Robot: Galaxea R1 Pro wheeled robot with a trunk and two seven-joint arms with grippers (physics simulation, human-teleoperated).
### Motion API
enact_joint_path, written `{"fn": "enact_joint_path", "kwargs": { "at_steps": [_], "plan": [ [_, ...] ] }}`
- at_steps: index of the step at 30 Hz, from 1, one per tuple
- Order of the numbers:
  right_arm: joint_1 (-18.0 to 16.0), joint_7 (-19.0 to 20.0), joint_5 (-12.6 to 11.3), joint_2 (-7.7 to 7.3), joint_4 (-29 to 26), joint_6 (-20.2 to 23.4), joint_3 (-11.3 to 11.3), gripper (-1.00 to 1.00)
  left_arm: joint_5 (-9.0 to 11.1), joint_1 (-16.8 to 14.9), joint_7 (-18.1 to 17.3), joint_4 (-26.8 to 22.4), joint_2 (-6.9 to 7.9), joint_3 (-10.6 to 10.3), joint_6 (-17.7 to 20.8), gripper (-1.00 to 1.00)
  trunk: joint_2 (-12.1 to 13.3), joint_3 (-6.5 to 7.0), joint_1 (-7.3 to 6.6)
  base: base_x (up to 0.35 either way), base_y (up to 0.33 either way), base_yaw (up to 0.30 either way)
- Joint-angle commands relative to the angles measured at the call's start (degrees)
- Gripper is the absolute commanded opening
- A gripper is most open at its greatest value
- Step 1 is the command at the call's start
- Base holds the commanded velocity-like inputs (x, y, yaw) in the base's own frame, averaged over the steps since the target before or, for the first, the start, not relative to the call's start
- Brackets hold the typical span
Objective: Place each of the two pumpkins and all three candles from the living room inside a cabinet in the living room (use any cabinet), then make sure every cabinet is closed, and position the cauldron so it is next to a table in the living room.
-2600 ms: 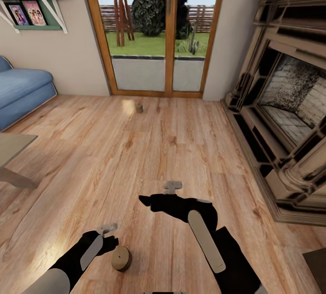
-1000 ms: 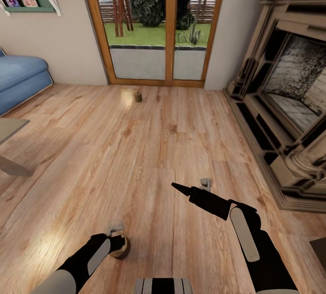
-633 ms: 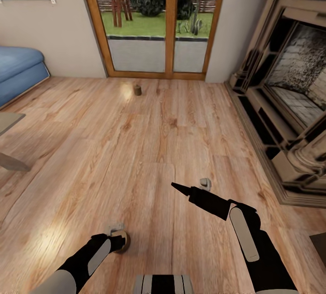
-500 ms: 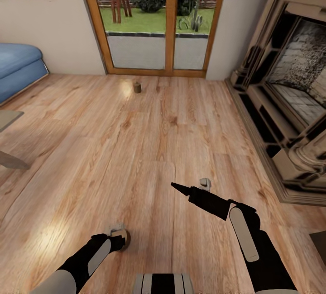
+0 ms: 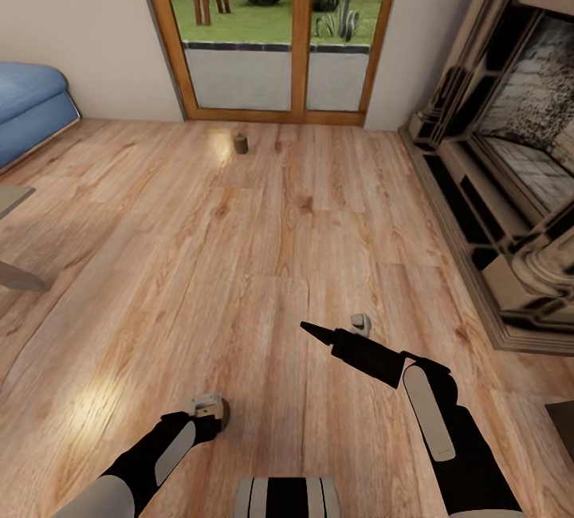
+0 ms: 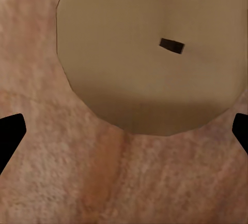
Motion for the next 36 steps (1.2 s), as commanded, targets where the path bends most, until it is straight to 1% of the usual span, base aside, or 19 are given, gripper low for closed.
{"fn": "enact_joint_path", "kwargs": {
  "at_steps": [1,9,14,20,25,34,36],
  "plan": [
    [0.0,0.0,0.0,0.0,0.0,0.0,-0.01,1.0,0.01,0.0,0.0,0.0,-0.01,0.0,0.0,1.0,0.0,0.0,0.0,0.0,0.0,0.0],
    [0.0,0.0,0.0,0.02,0.0,0.0,0.06,1.0,0.01,0.0,0.0,0.0,-0.32,-0.02,0.0,1.0,0.0,0.0,0.0,0.008,0.0,0.0],
    [0.0,0.0,0.0,0.01,0.0,0.0,0.07,1.0,0.01,0.0,0.0,0.0,-0.37,-0.02,0.0,1.0,0.0,0.0,0.0,0.154,0.0,0.0],
    [0.0,0.0,0.0,0.0,0.0,0.0,0.07,1.0,0.01,0.0,0.0,0.0,-0.38,-0.05,0.07,1.0,0.0,0.0,0.0,0.052,0.0,0.0],
    [0.0,0.0,0.0,0.0,0.0,0.0,0.07,1.0,-0.04,0.0,0.0,0.0,-0.38,-0.02,0.09,1.0,0.0,0.0,0.0,0.208,0.0,0.0],
    [0.0,0.0,0.0,0.0,0.0,0.0,0.07,1.0,0.0,0.0,0.0,0.0,-0.38,-0.01,0.09,1.0,0.0,0.0,0.0,0.058,0.0,0.0],
    [0.0,0.0,0.0,0.0,0.0,0.0,0.07,1.0,0.01,0.0,0.0,0.0,-0.38,-0.01,0.09,1.0,-0.03,-0.44,0.05,0.017,0.0,0.0]
  ]
}}
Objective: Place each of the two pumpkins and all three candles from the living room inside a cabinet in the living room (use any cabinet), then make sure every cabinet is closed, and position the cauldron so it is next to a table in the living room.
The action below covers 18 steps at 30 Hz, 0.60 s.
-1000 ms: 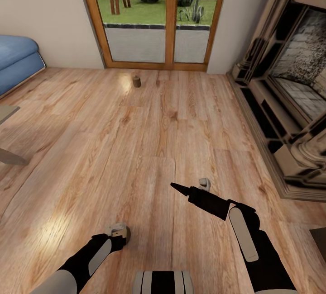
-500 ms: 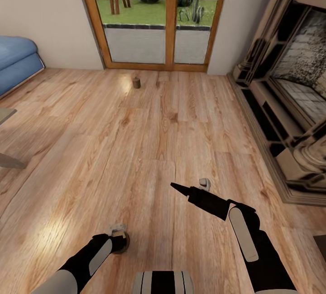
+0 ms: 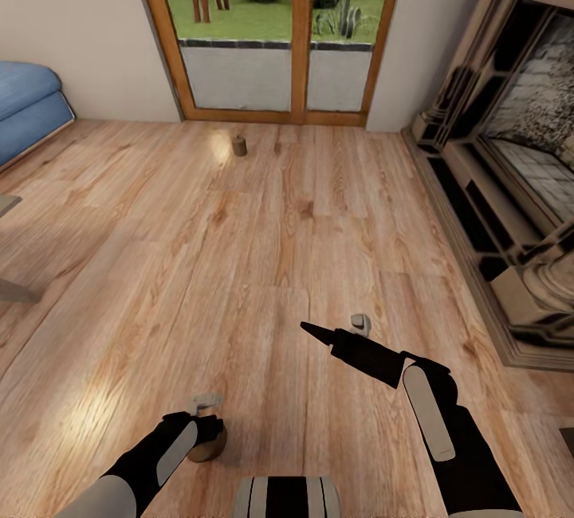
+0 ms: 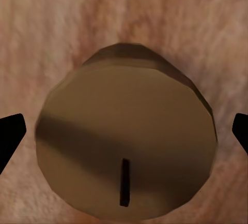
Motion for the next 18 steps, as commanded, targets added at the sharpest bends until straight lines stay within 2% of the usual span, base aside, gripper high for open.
{"fn": "enact_joint_path", "kwargs": {
  "at_steps": [1,9,13,18],
  "plan": [
    [0.0,0.0,-0.03,0.0,0.0,0.01,0.0,1.0,0.0,0.0,0.0,0.0,0.0,0.0,0.0,1.0,-0.02,-0.23,0.02,0.009,0.0,0.0],
    [0.0,0.0,-0.03,-0.08,0.0,0.01,0.0,1.0,0.06,0.0,0.0,-0.05,0.0,0.0,0.0,1.0,-0.03,-0.45,0.05,0.001,0.0,0.0],
    [0.0,0.0,-0.03,-0.05,0.0,0.01,0.01,1.0,0.08,0.0,0.0,-0.08,0.0,0.0,0.0,1.0,-0.08,-1.34,0.15,0.0,0.0,0.0],
    [0.0,0.0,-0.03,-0.08,0.0,0.01,0.01,1.0,0.09,0.0,0.0,-0.09,0.0,0.0,0.11,1.0,-0.08,-1.34,0.15,0.0,0.0,0.0]
  ]
}}
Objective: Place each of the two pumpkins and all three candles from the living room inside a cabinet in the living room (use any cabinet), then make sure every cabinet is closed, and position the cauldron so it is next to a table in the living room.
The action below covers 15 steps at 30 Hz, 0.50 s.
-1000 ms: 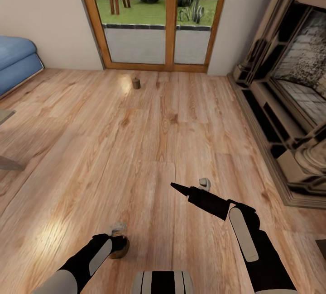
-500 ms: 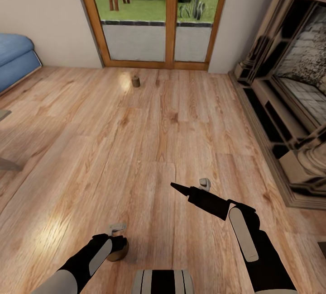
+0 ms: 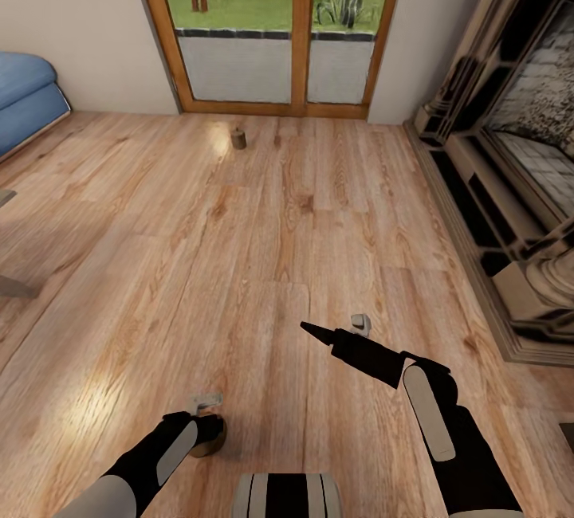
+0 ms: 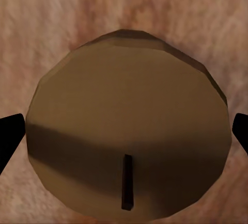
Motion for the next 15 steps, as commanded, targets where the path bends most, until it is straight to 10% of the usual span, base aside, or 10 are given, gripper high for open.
{"fn": "enact_joint_path", "kwargs": {
  "at_steps": [1,8,9,15],
  "plan": [
    [0.0,0.0,0.0,0.0,0.0,-0.02,0.0,1.0,-0.02,0.0,0.0,0.01,0.0,0.0,0.04,1.0,0.0,0.0,0.0,0.0,0.0,0.0],
    [0.0,0.02,0.0,-0.01,0.0,0.0,0.01,1.0,-0.02,0.0,0.0,0.01,0.0,0.0,0.06,1.0,0.0,0.0,0.0,0.0,0.0,0.0],
    [0.0,0.01,0.0,-0.01,0.0,0.0,0.03,1.0,-0.02,0.0,0.0,-0.02,0.0,0.0,0.01,-1.0,0.0,0.0,0.0,0.0,0.0,0.0],
    [0.0,0.0,0.02,0.01,0.0,0.0,0.03,1.0,-0.02,0.0,0.0,-0.07,0.0,0.0,-0.02,-1.0,0.0,0.0,0.0,0.0,0.0,0.0]
  ]
}}
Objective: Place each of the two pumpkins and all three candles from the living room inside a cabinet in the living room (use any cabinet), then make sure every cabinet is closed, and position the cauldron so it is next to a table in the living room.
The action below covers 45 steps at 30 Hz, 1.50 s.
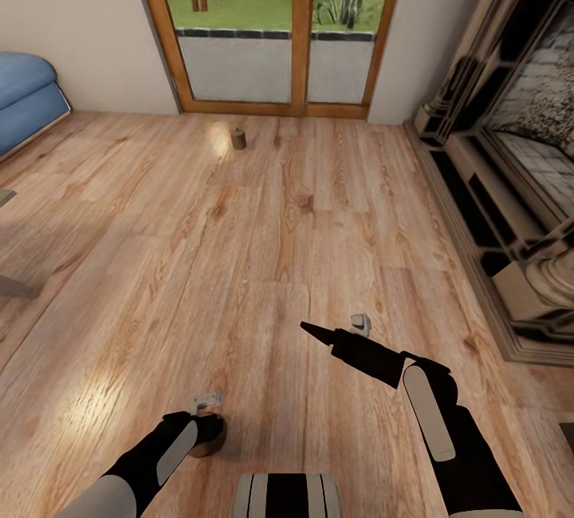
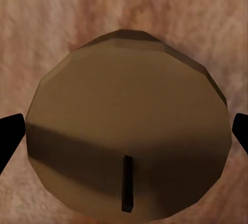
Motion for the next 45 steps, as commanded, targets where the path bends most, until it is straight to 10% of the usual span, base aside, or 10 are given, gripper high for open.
{"fn": "enact_joint_path", "kwargs": {
  "at_steps": [1,35,45],
  "plan": [
    [0.0,0.0,-0.01,-0.01,0.0,0.0,0.02,1.0,-0.06,0.0,-0.02,0.0,0.0,0.0,0.02,-1.0,0.0,0.0,0.0,0.0,0.0,0.0],
    [0.0,-0.54,-0.05,0.06,-0.02,0.19,0.05,1.0,0.55,-0.02,-3.1,-0.48,0.41,0.79,-0.03,-1.0,0.2,3.32,-0.39,0.0,0.0,0.0],
    [0.0,-17.89,-0.25,0.57,-0.66,0.79,1.61,1.0,0.57,-0.75,-3.01,-3.13,1.68,4.47,4.67,-1.0,0.33,5.54,-0.64,0.0,0.0,0.0]
  ]
}}
